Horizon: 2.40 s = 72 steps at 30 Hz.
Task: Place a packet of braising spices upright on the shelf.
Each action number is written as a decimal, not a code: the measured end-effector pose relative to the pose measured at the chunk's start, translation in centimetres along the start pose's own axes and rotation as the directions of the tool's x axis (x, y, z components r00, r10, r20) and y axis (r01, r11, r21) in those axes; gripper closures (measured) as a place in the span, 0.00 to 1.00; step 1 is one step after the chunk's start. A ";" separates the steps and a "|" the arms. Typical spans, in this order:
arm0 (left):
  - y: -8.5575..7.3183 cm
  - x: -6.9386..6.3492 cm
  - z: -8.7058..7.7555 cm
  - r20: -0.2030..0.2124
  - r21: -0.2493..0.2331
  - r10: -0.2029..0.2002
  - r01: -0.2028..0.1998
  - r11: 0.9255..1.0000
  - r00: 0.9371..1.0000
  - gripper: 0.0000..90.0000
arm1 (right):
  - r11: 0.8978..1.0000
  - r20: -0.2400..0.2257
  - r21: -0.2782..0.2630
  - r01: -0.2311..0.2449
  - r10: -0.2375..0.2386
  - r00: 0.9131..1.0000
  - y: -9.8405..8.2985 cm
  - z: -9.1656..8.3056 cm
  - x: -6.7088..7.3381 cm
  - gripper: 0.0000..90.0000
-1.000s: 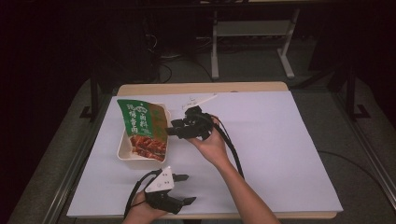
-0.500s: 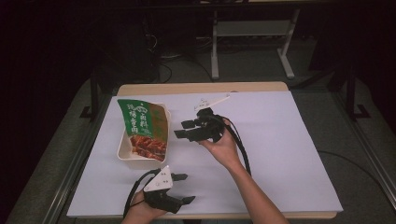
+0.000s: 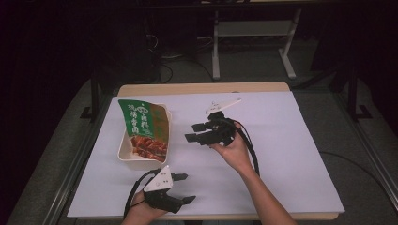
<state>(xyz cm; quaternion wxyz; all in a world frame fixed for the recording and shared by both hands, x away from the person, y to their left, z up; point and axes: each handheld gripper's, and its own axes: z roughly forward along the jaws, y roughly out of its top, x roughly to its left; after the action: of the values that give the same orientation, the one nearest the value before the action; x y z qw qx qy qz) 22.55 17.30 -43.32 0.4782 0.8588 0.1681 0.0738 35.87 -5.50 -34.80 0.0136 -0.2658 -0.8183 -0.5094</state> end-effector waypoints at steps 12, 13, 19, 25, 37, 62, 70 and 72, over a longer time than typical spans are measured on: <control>0.0 0.0 0.0 -0.001 -0.005 -0.002 0.002 1.000 1.000 0.29 | 1.000 0.028 -0.004 -0.025 0.025 0.999 -1.2 -2.0 -0.7 0.48; 0.0 0.0 0.0 0.000 -0.005 -0.002 0.002 1.000 1.000 0.29 | 1.000 0.030 -0.002 -0.024 0.024 0.999 -1.3 -2.2 -0.8 0.47; 0.0 0.1 -0.1 -0.004 -0.003 -0.005 0.005 1.000 1.000 0.29 | 0.999 0.034 0.015 -0.045 0.045 0.998 -2.4 -3.3 -1.4 0.45; 0.0 0.1 -0.1 -0.004 -0.005 -0.009 0.009 1.000 1.000 0.29 | 0.998 0.050 0.020 -0.055 0.054 0.997 -3.3 -4.2 -1.6 0.45; 0.0 0.2 -0.1 -0.011 -0.003 -0.010 0.010 1.000 1.000 0.29 | 0.997 0.068 0.016 -0.081 0.080 0.994 -5.3 -5.9 -2.1 0.44; 0.0 0.3 0.0 -0.030 0.007 -0.024 0.025 1.000 0.999 0.30 | 0.992 0.108 0.007 -0.127 0.126 0.986 -9.1 -9.5 -2.5 0.44; 0.0 0.3 0.1 -0.034 0.007 -0.028 0.028 1.000 0.999 0.30 | 0.988 0.119 0.002 -0.152 0.150 0.981 -10.6 -10.3 -2.6 0.44; 0.0 0.4 0.0 -0.034 0.008 -0.029 0.029 1.000 0.999 0.30 | 0.987 0.121 -0.001 -0.158 0.157 0.980 -10.9 -10.5 -2.7 0.44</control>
<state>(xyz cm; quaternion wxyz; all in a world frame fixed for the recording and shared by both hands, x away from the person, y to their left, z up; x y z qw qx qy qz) 22.90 17.40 -43.32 0.4729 0.8568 0.1891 0.0806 30.65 -19.17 -39.53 0.0054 -0.3598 -0.7962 -0.4864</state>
